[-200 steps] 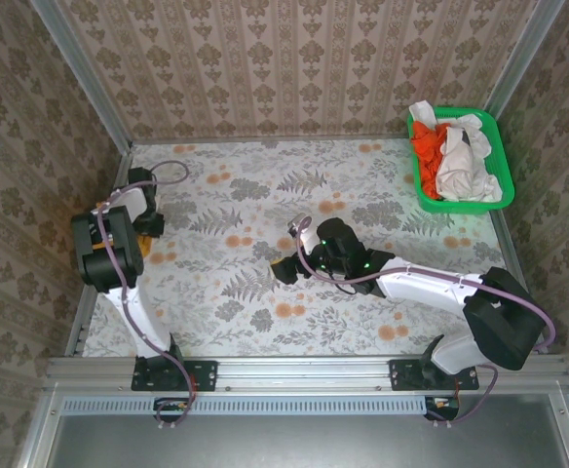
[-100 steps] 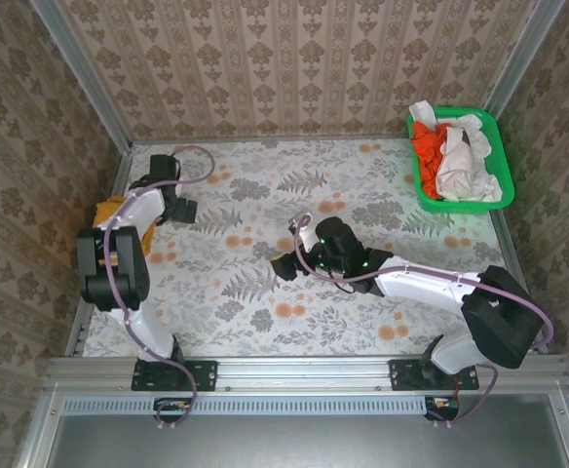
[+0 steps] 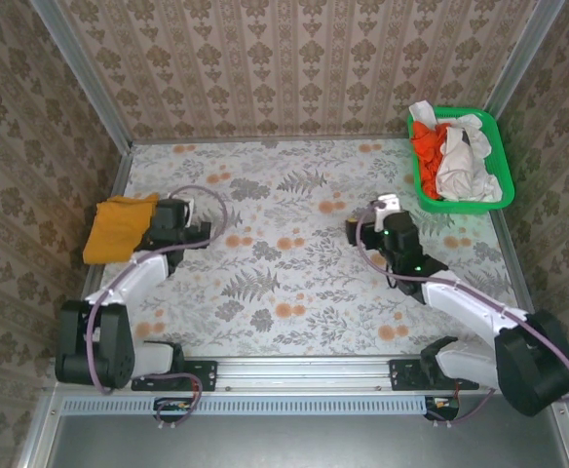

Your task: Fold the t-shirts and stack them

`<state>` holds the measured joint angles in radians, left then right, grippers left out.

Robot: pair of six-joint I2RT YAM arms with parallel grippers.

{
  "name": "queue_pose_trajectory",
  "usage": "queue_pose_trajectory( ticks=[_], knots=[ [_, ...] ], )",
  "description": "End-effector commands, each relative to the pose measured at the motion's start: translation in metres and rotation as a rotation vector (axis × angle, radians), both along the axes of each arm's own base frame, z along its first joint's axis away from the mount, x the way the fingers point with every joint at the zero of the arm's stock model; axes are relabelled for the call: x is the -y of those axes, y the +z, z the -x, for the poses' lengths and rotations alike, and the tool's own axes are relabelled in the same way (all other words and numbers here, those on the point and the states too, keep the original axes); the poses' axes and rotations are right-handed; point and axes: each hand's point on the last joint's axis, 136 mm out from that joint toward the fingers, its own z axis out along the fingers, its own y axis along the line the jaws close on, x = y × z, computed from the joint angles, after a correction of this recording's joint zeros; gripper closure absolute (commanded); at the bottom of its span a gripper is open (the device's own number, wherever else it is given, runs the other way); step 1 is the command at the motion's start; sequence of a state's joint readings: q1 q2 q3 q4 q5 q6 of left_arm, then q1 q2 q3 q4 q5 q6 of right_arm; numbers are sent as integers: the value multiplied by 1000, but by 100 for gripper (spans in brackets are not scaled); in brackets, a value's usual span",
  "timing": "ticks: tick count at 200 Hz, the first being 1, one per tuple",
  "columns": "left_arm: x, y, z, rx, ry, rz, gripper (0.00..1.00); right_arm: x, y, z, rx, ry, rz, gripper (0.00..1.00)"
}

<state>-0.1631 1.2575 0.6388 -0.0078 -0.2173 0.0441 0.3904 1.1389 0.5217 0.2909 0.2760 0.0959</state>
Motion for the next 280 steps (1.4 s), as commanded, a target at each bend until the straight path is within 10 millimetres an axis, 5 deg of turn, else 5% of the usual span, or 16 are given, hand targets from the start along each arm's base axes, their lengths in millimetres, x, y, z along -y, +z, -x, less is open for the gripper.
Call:
queue_pose_trajectory(
  ticks=[1,58,92,121,280],
  knots=[
    [-8,23,-2,188,44,66,0,43,4,4,42,-122,91,0],
    [-30,7,-3,326,53,161,0,96,-21,-15,91,-218,14,0],
    [-24,13,-22,403,-15,147,0,101,-43,-36,89,-219,18,0],
    [-21,-13,-36,379,-35,173,0,105,-66,-45,63,-203,-18,0],
    [-19,-20,-42,333,-18,122,0,106,-67,-45,51,-206,-22,0]
  ],
)
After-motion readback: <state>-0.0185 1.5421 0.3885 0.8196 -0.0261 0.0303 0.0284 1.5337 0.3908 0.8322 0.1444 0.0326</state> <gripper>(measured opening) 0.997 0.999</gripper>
